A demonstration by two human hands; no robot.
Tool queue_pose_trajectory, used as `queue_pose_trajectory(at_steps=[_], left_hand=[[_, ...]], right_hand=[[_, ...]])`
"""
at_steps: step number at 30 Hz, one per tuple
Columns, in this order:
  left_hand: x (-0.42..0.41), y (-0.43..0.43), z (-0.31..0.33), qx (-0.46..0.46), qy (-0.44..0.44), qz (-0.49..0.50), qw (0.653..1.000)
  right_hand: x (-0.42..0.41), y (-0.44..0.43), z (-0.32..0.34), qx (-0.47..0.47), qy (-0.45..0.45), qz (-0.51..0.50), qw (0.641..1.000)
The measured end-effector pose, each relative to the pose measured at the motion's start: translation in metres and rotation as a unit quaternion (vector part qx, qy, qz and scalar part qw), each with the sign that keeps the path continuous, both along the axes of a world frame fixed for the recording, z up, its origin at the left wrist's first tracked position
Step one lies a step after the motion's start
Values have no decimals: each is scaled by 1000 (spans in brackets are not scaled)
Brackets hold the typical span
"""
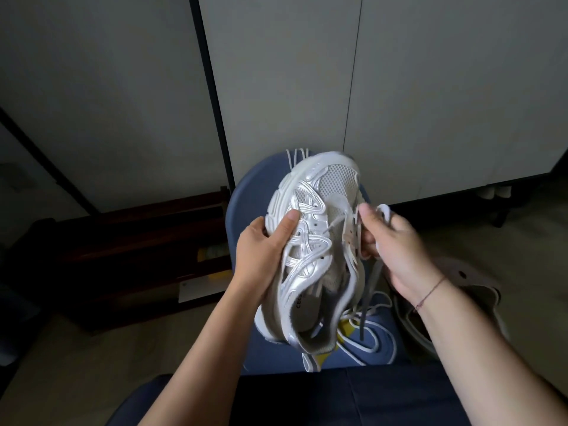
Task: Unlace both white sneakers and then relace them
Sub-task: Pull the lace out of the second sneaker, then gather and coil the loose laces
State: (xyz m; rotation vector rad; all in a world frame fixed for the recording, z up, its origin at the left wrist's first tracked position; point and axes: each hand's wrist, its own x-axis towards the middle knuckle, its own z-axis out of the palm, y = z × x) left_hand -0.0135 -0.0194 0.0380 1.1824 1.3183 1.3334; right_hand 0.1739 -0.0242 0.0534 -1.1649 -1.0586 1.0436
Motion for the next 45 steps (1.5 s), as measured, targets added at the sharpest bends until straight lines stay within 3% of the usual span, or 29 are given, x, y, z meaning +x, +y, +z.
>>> queue_pose_trajectory(at_steps=[3,6,8,11,16,20,22,25,27,31,39,45], left_hand=[[1,0,0,3,12,7,1000],[0,1,-1,-2,6,8,1000],[0,1,-1,-4,0,5,1000],[0,1,1,-4,-15,1,1000],[-1,1,3,-7,-26,-5,1000],[-1,1,1,-7,-33,-20,999],[-6,2,2,-1,-59,-11,998],[-15,8,0,-2,-111,-2,994],[-19,15,-6,-14,-138,4,990],[-29,30,-26,-27,-167,-8,986],[-35,52,-74,-94,-209,-25,973],[-33,63,-97,-120,-165,-51,978]], right_hand=[[5,1,-5,18,-129,10,991],[8,-1,-3,10,-127,17,992],[3,-3,0,5,-64,36,997],[7,-1,5,9,111,25,993],[15,-5,18,13,351,132,927],[19,-4,20,7,450,83,889],[27,1,20,-18,417,53,907],[26,3,10,-62,196,35,978],[11,-2,-1,-115,92,92,985],[-21,-8,-22,-179,61,194,963],[-42,-10,-40,-241,62,225,942],[-49,-9,-51,-275,56,241,929]])
